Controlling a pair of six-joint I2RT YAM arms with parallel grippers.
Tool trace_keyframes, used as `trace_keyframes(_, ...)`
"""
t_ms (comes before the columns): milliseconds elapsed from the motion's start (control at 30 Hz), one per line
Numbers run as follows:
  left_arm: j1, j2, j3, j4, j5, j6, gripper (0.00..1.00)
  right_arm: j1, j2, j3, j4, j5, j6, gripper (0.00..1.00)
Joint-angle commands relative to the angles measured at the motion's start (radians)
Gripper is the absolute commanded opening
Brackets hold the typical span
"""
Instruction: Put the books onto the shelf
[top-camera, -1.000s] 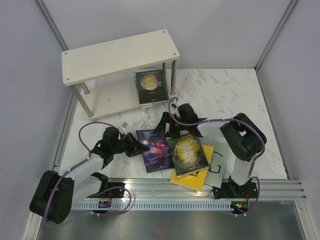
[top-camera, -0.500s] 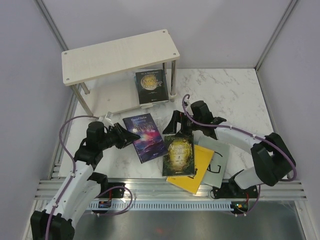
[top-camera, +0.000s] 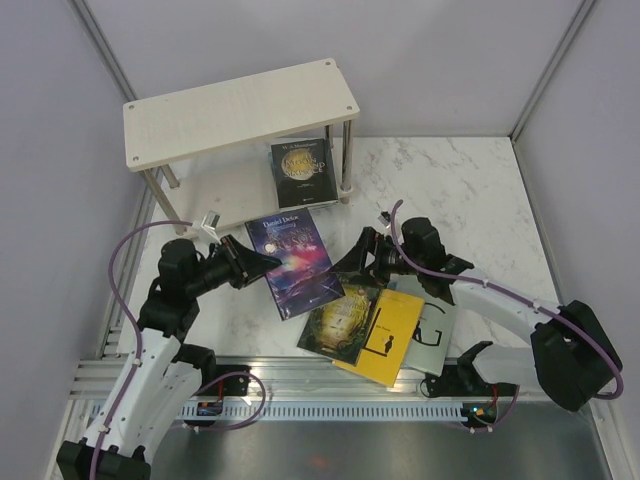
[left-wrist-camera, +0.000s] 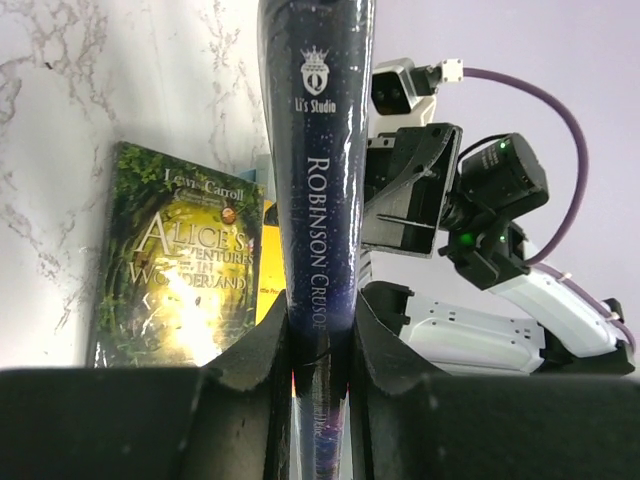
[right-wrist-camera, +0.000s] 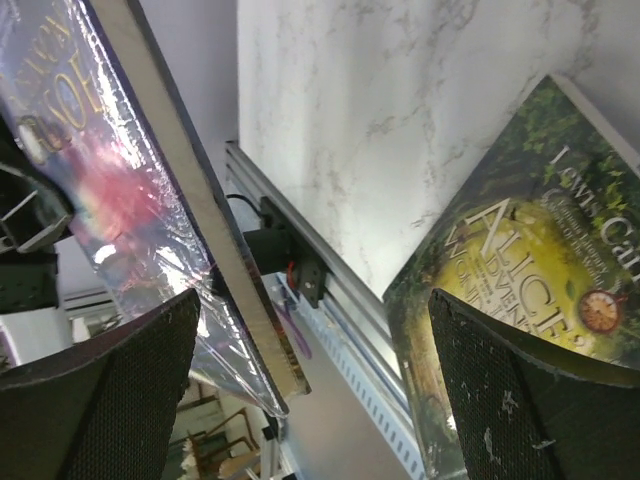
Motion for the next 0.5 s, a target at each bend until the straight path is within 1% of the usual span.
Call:
trace_keyframes(0,0.002,-0.009,0.041,0.167,0.075,-0.074,0.02,0.006,-0.051,-0.060,0.184,-0.047,0.123,0.98)
trace_keyframes(100,0.002,-0.009,0.031,0.204,0.073,-0.109,0.02,0.013,-0.078,-0.114,0.262,-0.047,0.183,0.98)
trace_keyframes(200,0.003,-0.007,0.011,0.279,0.062,-0.161,0.02,0.036,-0.094,-0.163,0.386,-0.037,0.257,0.98)
trace_keyframes(233,0.002,-0.004,-0.001,0.325,0.061,-0.178,0.02,0.042,-0.094,-0.171,0.406,-0.034,0.275,0.98)
trace_keyframes(333,0.002,0.008,-0.021,0.383,0.049,-0.239,0.02,0.062,-0.084,-0.199,0.495,-0.020,0.334,0.97)
trace_keyframes(433,0.002,0.019,-0.047,0.425,0.049,-0.287,0.02,0.073,-0.085,-0.214,0.564,0.014,0.377,0.91)
trace_keyframes(467,0.002,0.017,-0.057,0.458,0.047,-0.314,0.02,0.073,-0.084,-0.217,0.580,0.020,0.389,0.83)
